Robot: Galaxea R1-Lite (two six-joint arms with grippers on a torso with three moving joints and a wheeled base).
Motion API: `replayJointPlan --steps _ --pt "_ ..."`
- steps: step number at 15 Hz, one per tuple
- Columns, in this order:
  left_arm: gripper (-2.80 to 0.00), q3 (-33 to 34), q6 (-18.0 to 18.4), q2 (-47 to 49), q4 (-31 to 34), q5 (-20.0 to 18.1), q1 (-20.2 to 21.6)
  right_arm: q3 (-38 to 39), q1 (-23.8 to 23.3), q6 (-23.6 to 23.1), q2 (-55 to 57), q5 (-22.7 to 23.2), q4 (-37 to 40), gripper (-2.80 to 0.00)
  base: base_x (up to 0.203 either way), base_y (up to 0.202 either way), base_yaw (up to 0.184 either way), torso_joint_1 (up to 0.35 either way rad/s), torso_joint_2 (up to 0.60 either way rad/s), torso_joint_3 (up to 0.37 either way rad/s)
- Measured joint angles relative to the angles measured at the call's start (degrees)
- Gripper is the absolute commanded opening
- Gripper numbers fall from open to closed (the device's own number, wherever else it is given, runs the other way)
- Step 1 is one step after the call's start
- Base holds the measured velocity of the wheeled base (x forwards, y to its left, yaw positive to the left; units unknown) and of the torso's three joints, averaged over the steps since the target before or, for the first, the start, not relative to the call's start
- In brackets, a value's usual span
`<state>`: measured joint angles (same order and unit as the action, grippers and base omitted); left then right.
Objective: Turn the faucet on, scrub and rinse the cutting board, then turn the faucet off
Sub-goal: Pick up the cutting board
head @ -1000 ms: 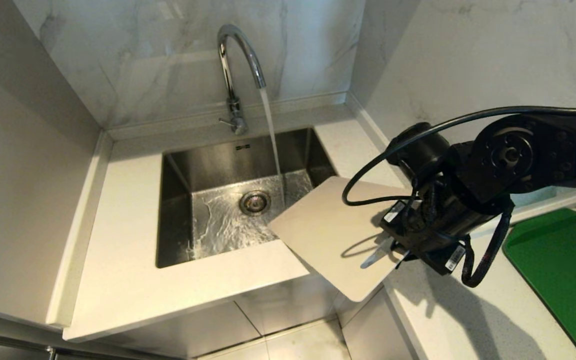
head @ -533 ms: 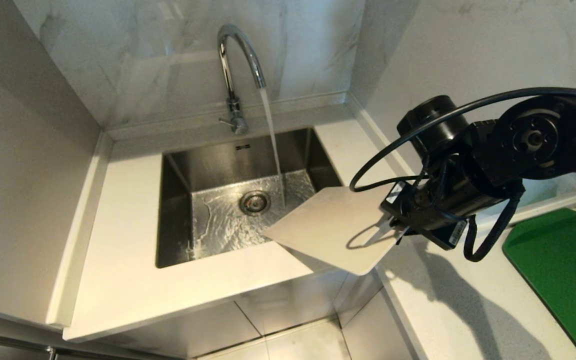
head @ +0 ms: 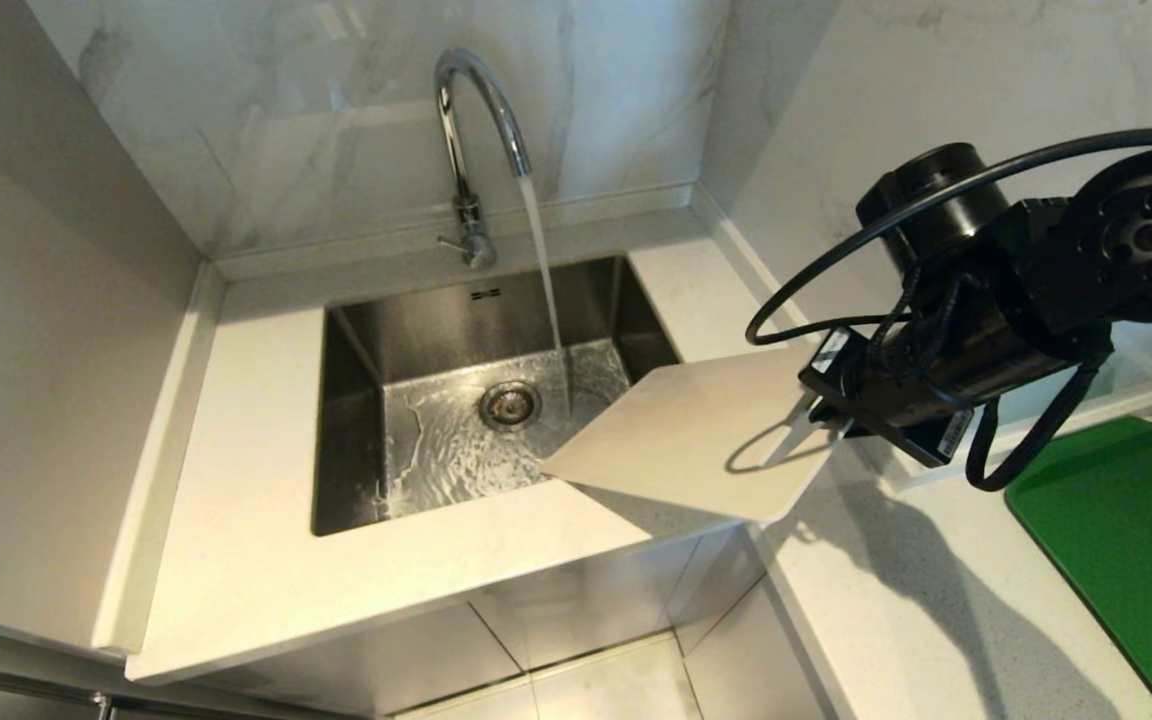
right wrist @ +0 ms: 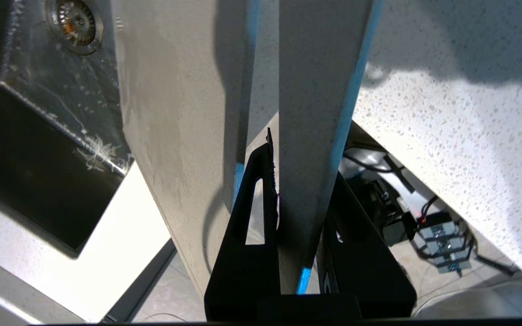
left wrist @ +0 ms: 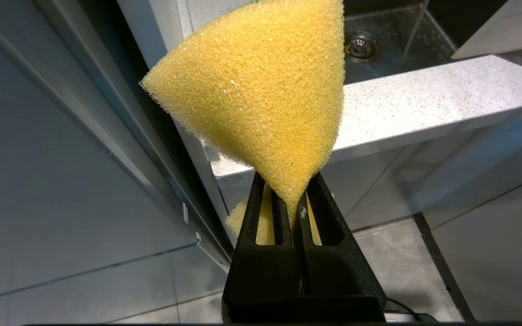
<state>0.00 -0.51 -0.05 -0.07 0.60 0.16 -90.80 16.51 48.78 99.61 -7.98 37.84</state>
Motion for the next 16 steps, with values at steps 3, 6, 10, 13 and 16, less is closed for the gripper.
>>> replayJointPlan --steps 3,6,10,13,16 --pt "-2.8 0.0 0.0 0.0 0.0 -0.02 0.85 -0.6 -0.11 -1.22 -0.72 0.11 0.03 -2.8 0.0 0.0 0.0 0.0 0.0 0.0" --pt "-2.8 0.0 0.0 0.0 0.0 0.0 0.93 -0.61 -0.09 -1.24 -1.01 0.08 0.05 -2.8 0.0 0.0 0.0 0.0 0.0 0.0" --pt "-2.8 0.0 -0.01 0.0 0.0 0.0 0.93 -0.72 -0.09 -2.7 -1.41 0.01 0.02 -2.8 0.0 0.0 0.0 0.0 0.0 0.0" --pt "-2.8 0.0 0.0 0.0 0.02 0.0 0.96 -0.61 -0.09 -2.87 -1.72 0.02 0.02 -2.8 0.0 0.0 0.0 0.0 0.0 0.0" --pt "-2.8 0.0 0.0 0.0 0.0 -0.02 0.96 -0.68 -0.09 -2.81 -2.27 0.02 0.05 -2.8 0.0 0.0 0.0 0.0 0.0 0.0"
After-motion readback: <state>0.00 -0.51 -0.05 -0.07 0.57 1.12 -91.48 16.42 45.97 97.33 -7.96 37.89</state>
